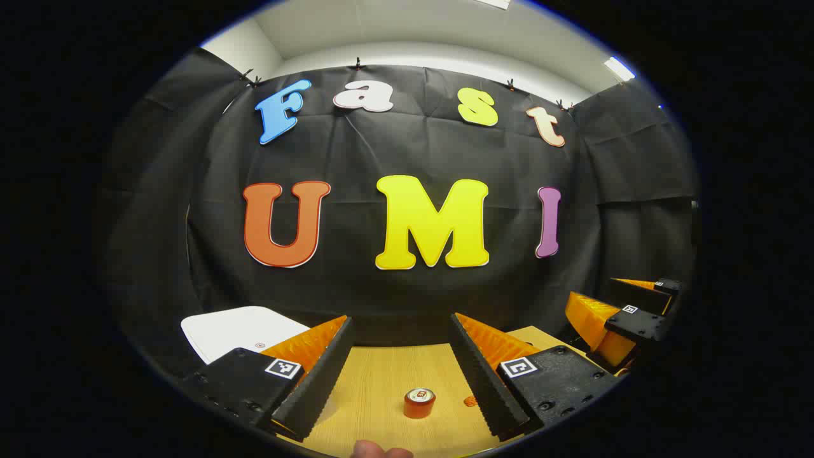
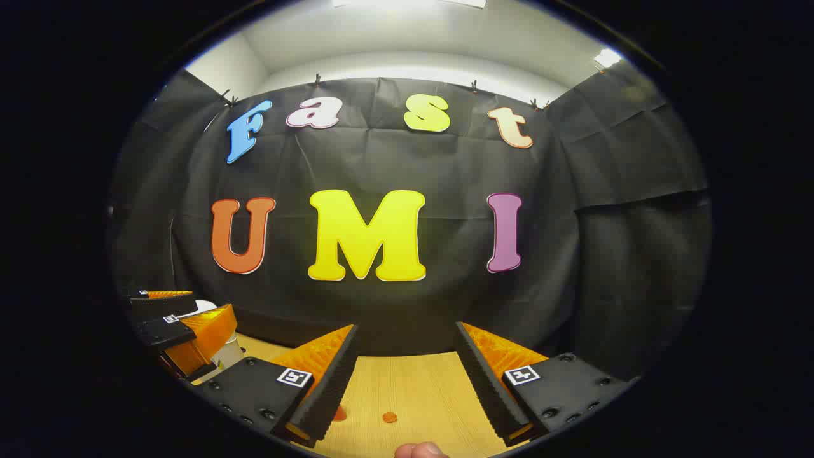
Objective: Press the lid of the desktop garbage bin to open it, pick up the crumpled paper on the desktop and throw it into the bin, then pick up the pop can on the desktop and drop it into the bin, and finally close the garbage bin lid.
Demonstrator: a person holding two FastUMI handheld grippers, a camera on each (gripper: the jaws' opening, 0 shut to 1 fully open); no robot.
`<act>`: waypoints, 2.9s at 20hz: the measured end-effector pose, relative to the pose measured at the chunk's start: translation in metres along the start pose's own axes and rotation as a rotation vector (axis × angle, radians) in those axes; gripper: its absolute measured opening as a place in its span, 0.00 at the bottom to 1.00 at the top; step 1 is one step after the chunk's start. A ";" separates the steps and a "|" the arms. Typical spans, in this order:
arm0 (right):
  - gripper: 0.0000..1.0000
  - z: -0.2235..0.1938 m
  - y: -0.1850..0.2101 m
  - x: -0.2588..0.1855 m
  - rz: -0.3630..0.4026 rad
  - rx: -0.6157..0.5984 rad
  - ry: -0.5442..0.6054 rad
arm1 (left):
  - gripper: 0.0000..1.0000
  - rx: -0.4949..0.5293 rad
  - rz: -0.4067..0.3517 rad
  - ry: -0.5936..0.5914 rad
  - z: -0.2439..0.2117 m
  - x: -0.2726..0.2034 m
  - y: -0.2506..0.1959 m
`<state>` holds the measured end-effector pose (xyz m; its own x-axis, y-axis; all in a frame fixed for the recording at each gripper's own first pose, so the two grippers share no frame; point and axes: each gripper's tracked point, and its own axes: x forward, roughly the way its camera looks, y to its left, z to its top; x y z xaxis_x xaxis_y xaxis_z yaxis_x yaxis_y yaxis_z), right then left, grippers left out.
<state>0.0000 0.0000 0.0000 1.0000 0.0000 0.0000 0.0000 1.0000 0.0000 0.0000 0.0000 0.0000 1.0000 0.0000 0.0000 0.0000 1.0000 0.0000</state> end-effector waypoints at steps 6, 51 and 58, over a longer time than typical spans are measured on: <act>0.94 -0.005 -0.004 0.006 0.000 0.023 0.016 | 0.98 0.022 0.019 -0.025 0.003 0.001 0.001; 0.94 -0.014 -0.025 0.032 0.076 -0.072 0.071 | 0.50 0.032 0.485 0.069 0.007 0.015 0.166; 0.93 -0.017 -0.026 0.033 0.072 -0.085 0.082 | 0.32 -0.017 0.533 0.168 -0.032 0.019 0.187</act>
<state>0.0326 -0.0256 -0.0169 0.9940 0.0687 -0.0846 -0.0757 0.9938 -0.0816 0.0188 0.1865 -0.0316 0.8476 0.5046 -0.1639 -0.5073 0.8613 0.0280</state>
